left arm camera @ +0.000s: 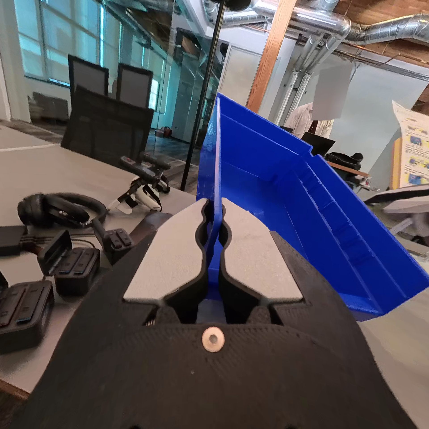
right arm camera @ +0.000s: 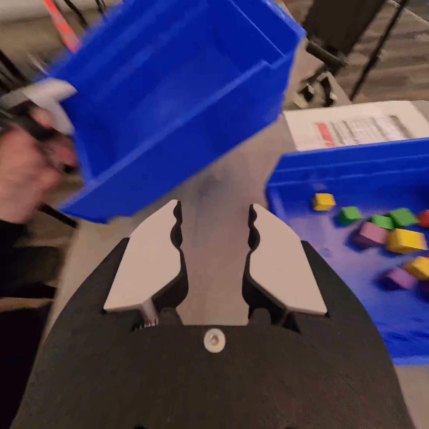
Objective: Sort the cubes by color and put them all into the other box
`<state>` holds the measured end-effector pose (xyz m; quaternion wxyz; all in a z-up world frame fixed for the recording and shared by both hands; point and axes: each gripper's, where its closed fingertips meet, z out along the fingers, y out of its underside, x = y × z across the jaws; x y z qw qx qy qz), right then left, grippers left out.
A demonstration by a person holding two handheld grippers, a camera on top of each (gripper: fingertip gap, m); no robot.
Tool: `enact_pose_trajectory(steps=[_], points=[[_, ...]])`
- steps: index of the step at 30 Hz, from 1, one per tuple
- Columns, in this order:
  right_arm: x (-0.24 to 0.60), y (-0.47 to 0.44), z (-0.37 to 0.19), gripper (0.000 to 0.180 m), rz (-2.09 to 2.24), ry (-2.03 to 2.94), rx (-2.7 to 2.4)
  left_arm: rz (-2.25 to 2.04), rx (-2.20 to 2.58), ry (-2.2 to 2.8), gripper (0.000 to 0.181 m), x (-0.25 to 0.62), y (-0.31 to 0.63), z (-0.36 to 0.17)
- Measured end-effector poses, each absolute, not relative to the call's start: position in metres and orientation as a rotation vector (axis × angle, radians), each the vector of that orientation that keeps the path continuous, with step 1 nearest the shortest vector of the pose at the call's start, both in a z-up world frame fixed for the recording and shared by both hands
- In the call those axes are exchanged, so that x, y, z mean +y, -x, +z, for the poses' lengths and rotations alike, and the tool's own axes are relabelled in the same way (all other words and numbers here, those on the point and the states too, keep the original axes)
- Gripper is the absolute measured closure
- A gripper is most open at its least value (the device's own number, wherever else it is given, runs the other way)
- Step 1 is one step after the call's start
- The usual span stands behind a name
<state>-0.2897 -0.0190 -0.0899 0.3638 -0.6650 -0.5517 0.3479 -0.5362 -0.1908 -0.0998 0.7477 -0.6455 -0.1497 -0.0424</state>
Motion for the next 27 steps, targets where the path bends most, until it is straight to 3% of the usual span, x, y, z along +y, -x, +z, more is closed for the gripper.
enact_pose_trajectory(steps=[7,17,27], points=[[-0.077,0.298,-0.076,0.102,1.423,1.735,-1.108,0.127,-0.192,1.382,0.177,-0.198,0.482,-0.062],[-0.075,0.299,-0.114,0.141,1.617,1.879,-0.908,0.432,0.052,1.333,0.177,-0.212,0.399,-0.023],[-0.053,0.277,-0.132,0.17,1.493,1.951,-0.825,0.488,0.187,1.265,0.173,-0.212,0.348,-0.028]])
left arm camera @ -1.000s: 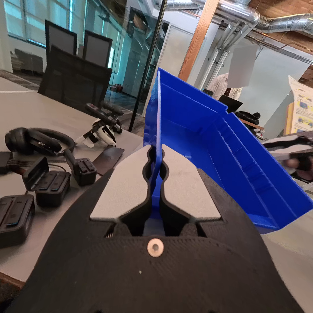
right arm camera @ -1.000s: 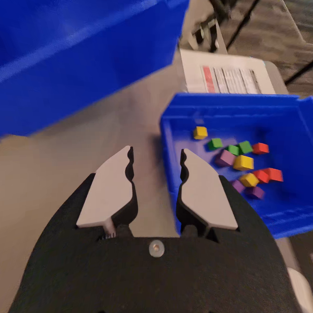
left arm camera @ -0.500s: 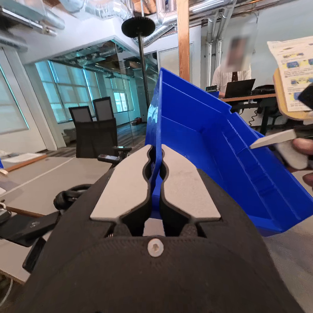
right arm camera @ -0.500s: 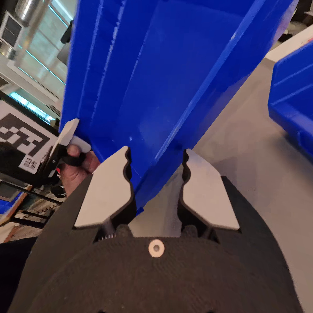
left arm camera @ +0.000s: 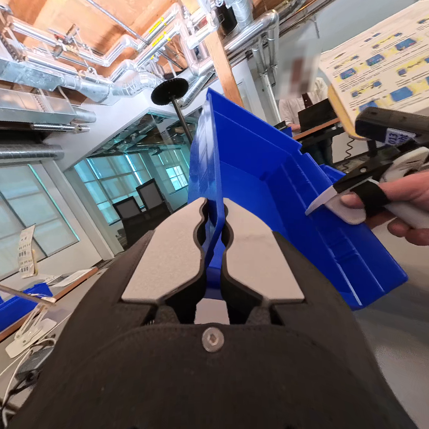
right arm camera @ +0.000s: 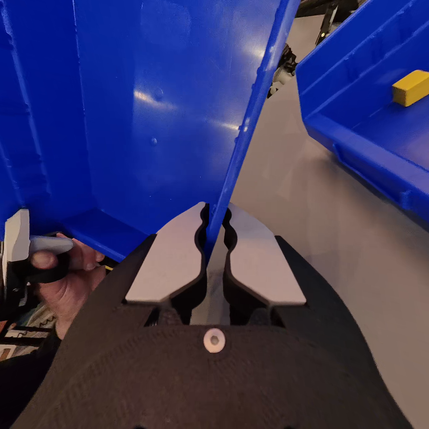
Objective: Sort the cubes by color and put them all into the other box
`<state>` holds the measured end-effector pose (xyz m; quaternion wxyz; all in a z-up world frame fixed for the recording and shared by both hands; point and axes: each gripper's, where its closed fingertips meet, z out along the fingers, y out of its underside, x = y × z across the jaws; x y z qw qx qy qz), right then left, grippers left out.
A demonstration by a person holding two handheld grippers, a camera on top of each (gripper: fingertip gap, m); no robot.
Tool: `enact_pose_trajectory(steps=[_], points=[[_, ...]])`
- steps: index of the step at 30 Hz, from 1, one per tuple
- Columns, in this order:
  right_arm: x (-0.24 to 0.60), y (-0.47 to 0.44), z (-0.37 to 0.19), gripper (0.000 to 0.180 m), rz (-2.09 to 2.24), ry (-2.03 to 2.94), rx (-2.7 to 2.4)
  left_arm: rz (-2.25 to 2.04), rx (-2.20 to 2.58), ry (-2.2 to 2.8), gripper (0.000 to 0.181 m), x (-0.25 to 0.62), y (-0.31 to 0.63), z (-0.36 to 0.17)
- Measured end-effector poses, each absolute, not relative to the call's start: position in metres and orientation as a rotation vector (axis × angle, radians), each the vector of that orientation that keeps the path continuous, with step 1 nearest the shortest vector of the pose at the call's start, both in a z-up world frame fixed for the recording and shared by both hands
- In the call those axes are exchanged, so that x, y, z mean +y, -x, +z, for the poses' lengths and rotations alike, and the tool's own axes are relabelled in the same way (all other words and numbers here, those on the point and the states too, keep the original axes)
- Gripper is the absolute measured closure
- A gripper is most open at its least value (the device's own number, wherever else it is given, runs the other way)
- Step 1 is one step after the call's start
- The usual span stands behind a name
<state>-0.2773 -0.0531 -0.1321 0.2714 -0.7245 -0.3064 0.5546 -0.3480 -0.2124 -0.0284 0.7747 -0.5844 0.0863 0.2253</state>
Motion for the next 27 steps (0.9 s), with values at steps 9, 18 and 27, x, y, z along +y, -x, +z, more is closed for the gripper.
enact_pose_trajectory(steps=[9,18,27], points=[[-0.066,0.157,-0.114,0.171,1.294,1.933,-0.706,0.295,0.313,1.215,0.17,-0.218,0.252,-0.02],[-0.09,-0.069,-0.086,0.174,0.976,1.88,-0.301,-0.032,0.595,1.039,0.168,-0.21,0.071,0.003],[-0.085,-0.3,-0.086,0.174,0.642,2.0,0.015,-0.47,0.708,1.052,0.16,-0.147,-0.126,-0.005]])
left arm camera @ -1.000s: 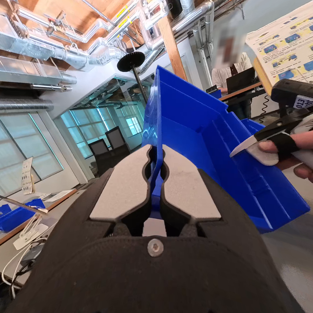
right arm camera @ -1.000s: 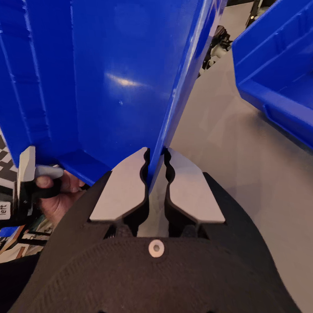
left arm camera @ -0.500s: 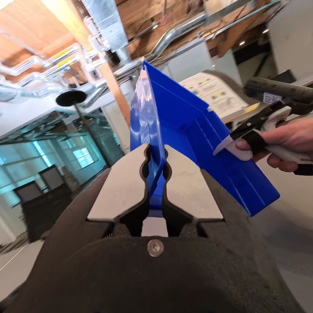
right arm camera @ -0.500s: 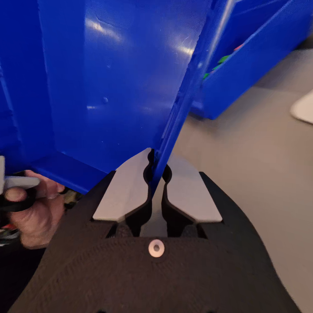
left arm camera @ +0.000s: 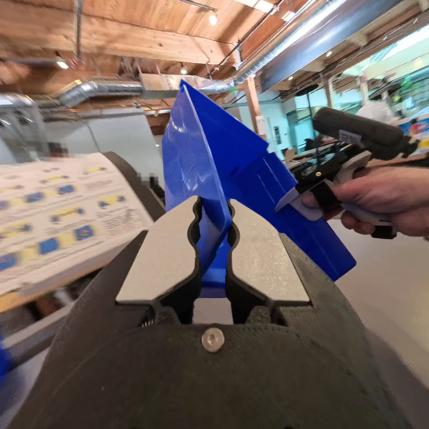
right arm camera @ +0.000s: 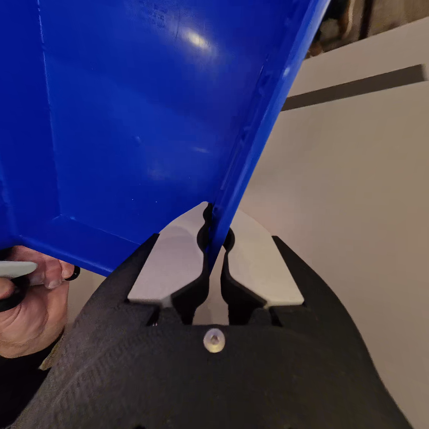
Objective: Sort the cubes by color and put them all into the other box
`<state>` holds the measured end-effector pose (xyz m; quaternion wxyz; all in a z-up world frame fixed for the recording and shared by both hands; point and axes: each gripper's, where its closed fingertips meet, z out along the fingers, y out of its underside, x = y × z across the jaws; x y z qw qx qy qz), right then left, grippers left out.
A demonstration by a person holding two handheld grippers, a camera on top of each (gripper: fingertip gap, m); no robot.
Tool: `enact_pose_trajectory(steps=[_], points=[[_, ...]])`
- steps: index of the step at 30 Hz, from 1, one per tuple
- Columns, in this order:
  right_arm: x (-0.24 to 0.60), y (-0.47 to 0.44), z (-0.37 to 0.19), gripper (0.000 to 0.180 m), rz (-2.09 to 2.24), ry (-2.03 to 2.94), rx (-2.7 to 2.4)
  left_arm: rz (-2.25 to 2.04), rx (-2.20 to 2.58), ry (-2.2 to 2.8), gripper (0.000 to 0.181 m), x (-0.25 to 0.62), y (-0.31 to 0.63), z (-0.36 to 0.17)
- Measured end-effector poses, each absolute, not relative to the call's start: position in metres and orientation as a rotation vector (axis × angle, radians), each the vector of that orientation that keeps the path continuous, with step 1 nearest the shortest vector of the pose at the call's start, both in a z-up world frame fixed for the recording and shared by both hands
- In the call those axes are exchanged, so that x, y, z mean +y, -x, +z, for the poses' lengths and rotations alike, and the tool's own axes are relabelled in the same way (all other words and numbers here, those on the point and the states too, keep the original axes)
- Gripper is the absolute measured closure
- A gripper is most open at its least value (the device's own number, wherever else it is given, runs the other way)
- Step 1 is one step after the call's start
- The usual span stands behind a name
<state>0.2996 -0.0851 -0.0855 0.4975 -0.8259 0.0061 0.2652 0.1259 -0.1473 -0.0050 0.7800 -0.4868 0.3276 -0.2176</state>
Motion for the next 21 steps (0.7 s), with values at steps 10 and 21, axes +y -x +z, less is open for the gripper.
enact_pose_trajectory(steps=[10,21], points=[[-0.024,-0.435,-0.128,0.175,0.423,2.393,0.039,-0.937,0.576,1.343,0.145,-0.072,-0.256,-0.057],[0.05,-0.458,-0.183,0.174,0.339,2.74,-0.123,-1.129,0.362,1.635,0.139,-0.004,-0.282,-0.108]])
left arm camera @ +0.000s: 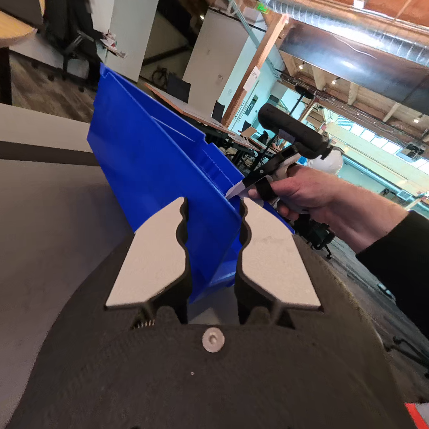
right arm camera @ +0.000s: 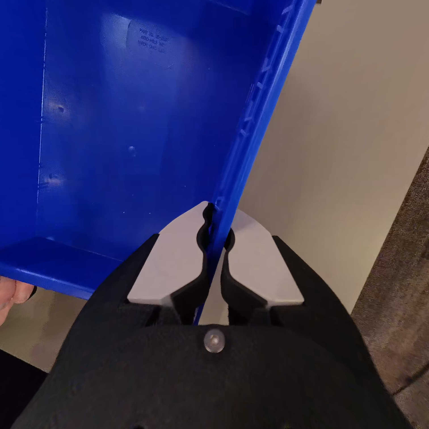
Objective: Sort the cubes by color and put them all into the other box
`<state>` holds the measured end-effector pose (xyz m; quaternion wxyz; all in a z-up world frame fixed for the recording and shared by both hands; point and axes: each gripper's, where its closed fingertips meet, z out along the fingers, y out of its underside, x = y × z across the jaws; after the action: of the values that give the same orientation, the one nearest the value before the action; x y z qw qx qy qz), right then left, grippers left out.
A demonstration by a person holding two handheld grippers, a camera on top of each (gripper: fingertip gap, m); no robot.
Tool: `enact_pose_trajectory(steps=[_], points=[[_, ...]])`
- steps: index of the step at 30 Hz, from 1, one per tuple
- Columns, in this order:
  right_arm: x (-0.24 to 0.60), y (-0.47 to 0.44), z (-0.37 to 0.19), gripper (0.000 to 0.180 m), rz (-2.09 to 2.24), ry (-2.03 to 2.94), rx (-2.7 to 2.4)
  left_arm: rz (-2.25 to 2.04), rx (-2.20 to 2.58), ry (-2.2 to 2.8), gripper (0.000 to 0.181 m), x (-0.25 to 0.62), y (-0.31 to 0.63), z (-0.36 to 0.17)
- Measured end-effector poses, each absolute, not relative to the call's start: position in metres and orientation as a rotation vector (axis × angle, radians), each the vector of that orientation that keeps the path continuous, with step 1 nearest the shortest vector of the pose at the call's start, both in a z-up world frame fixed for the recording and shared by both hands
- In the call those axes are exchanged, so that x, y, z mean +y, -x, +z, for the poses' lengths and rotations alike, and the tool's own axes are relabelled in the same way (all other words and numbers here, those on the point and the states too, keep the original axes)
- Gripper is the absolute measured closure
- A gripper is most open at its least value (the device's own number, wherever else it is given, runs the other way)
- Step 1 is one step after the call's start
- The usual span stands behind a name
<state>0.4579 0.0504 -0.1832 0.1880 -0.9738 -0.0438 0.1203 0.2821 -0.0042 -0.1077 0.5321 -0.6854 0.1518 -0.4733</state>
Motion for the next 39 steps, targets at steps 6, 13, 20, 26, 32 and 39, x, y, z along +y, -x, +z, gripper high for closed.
enact_pose_trajectory(steps=[6,13,20,26,32,39], points=[[0.077,-0.471,-0.187,0.174,0.226,2.821,-0.187,-1.181,0.273,1.747,0.139,0.018,-0.291,-0.125],[0.101,-0.478,-0.19,0.174,0.118,2.865,-0.238,-1.229,0.224,1.814,0.14,0.032,-0.297,-0.143],[0.123,-0.481,-0.191,0.174,0.078,2.862,-0.224,-1.233,0.221,1.817,0.141,0.05,-0.299,-0.147],[0.126,-0.483,-0.192,0.174,0.094,2.848,-0.212,-1.24,0.253,1.81,0.14,0.053,-0.3,-0.147],[0.131,-0.478,-0.174,0.138,0.178,2.723,-0.161,-1.303,0.34,1.733,0.127,0.044,-0.29,-0.131],[0.103,-0.464,-0.094,0.133,0.008,2.397,-0.281,-1.136,0.563,1.618,0.128,-0.001,-0.25,-0.107]])
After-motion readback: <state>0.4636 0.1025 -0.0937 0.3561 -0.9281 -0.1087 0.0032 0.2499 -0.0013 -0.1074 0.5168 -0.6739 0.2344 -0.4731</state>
